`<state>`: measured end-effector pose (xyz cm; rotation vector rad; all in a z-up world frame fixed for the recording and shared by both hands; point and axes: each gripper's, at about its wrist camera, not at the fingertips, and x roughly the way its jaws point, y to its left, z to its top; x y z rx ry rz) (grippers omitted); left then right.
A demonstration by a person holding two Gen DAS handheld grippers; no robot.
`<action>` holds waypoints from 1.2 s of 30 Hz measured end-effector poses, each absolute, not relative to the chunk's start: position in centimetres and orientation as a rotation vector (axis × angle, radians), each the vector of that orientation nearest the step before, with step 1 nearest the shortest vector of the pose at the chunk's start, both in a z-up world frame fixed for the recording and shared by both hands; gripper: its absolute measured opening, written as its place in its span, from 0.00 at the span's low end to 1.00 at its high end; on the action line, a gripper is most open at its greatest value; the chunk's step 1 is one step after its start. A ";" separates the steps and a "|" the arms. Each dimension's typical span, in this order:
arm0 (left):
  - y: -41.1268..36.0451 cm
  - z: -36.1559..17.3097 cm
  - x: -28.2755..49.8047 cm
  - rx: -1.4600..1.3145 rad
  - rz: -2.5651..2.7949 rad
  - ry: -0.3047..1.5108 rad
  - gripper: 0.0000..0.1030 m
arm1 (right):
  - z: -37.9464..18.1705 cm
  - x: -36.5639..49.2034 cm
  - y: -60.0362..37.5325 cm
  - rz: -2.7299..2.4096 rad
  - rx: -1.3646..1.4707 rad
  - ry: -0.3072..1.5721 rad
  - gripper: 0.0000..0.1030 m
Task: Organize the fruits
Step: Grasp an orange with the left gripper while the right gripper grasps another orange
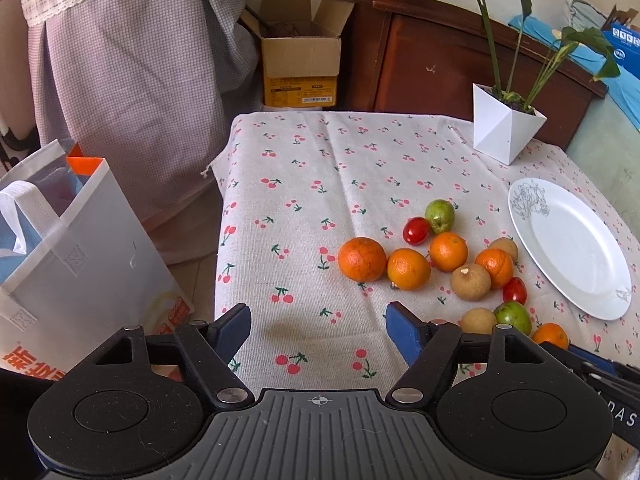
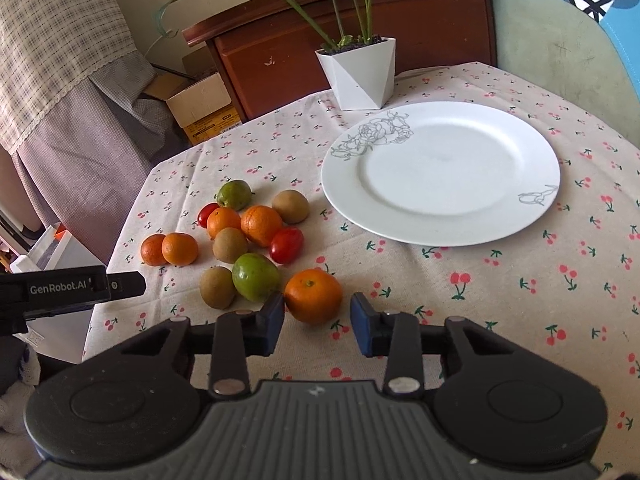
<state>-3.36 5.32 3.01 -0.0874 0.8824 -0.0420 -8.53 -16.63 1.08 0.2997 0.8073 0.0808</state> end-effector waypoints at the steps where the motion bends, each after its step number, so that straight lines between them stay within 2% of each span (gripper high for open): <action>1: 5.4 2.9 -3.2 -0.090 -0.043 0.873 0.72 | 1.1 -8.5 -16.5 0.079 0.292 0.804 0.31; 12: 4.4 2.1 -1.7 -0.011 -0.114 0.751 0.72 | 1.0 -8.3 -16.5 0.075 0.309 0.798 0.31; 19: 4.9 1.4 -0.8 -0.019 -0.133 0.737 0.70 | 0.9 -8.2 -16.6 0.068 0.325 0.795 0.31; 23: 5.0 1.3 -1.1 -0.035 -0.177 0.751 0.56 | 0.9 -8.1 -16.7 0.065 0.334 0.795 0.31; 29: 4.6 0.9 -1.0 0.003 -0.188 0.742 0.54 | 0.9 -8.0 -16.6 0.061 0.334 0.794 0.31; 34: 4.2 0.6 -0.9 0.010 -0.213 0.727 0.38 | 0.9 -8.0 -16.6 0.062 0.331 0.793 0.31; 36: 4.1 0.7 -1.0 0.004 -0.231 0.726 0.28 | 0.9 -8.0 -16.6 0.062 0.332 0.793 0.31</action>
